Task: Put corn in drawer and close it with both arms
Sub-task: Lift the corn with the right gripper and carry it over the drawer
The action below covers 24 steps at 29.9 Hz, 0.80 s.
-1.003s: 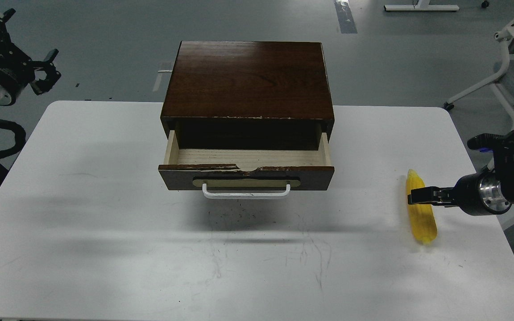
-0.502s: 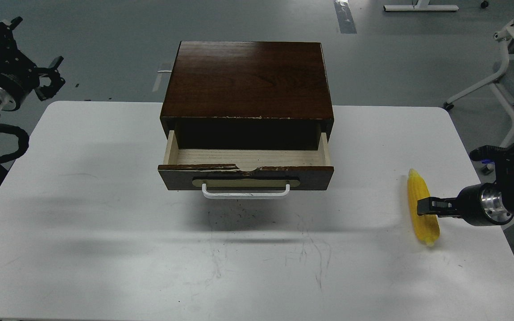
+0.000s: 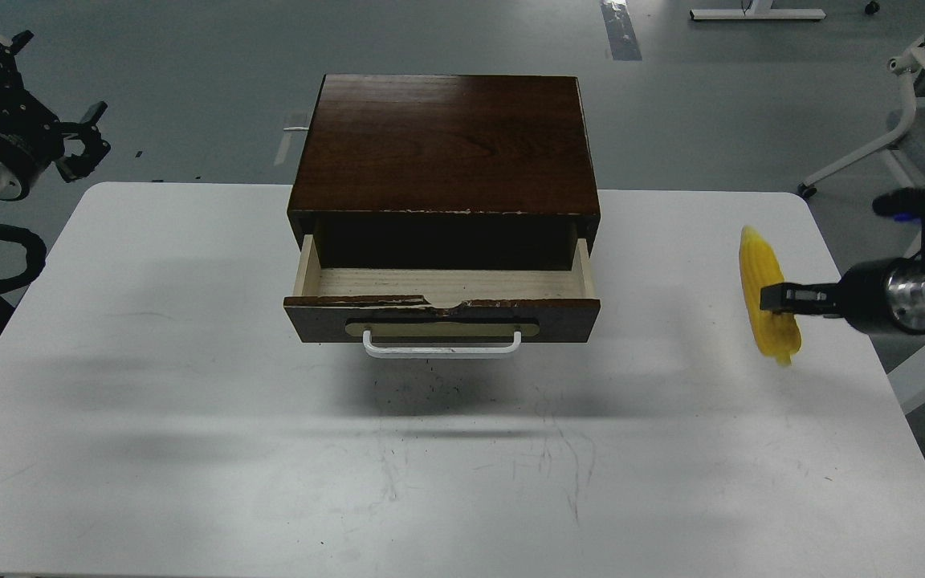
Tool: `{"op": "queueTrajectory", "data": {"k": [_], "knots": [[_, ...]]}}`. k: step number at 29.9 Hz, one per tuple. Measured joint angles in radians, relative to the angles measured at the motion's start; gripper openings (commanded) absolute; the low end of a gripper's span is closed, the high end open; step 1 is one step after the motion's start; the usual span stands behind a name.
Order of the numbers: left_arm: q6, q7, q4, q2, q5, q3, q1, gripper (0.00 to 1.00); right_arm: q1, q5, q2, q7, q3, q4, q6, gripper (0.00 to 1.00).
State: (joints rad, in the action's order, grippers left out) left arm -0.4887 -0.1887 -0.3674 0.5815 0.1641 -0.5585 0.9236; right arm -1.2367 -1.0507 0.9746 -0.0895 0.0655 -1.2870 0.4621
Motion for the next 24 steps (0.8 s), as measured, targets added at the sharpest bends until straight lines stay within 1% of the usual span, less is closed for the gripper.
{"op": "queueTrajectory", "data": {"k": [2, 5, 6, 7, 9, 12, 16, 20, 24], "knots": [[0.000, 0.010, -0.001, 0.000, -0.003, 0.001, 0.003, 0.96, -0.076, -0.004, 0.003, 0.019, -0.001, -0.015, 0.001, 0.03], [0.000, 0.070, -0.002, 0.000, -0.032, 0.005, 0.016, 0.96, -0.205, -0.050, 0.001, 0.090, 0.001, -0.069, 0.002, 0.03], [0.000, 0.100, -0.002, 0.002, -0.043, 0.005, 0.023, 0.96, -0.245, -0.079, -0.002, 0.108, 0.001, -0.085, 0.001, 0.03], [0.000, 0.119, -0.004, 0.005, -0.051, 0.005, 0.029, 0.96, -0.279, -0.107, -0.004, 0.119, 0.001, -0.097, 0.001, 0.03], [0.000, 0.139, -0.004, 0.013, -0.057, 0.005, 0.041, 0.96, -0.335, -0.158, -0.018, 0.130, 0.001, -0.114, 0.001, 0.03], [0.000, 0.146, -0.005, 0.017, -0.060, 0.005, 0.049, 0.96, -0.408, -0.220, -0.102, 0.141, 0.000, -0.137, 0.001, 0.03], [0.000, 0.144, -0.004, 0.017, -0.060, 0.005, 0.050, 0.96, -0.459, -0.325, -0.205, 0.165, 0.000, -0.178, 0.001, 0.03], [0.000, 0.139, -0.004, 0.019, -0.060, 0.006, 0.050, 0.96, -0.469, -0.511, -0.302, 0.203, 0.003, -0.225, 0.001, 0.03], [0.000, 0.138, -0.004, 0.030, -0.057, 0.006, 0.050, 0.96, -0.460, -0.678, -0.373, 0.225, 0.025, -0.252, 0.001, 0.03]]}}
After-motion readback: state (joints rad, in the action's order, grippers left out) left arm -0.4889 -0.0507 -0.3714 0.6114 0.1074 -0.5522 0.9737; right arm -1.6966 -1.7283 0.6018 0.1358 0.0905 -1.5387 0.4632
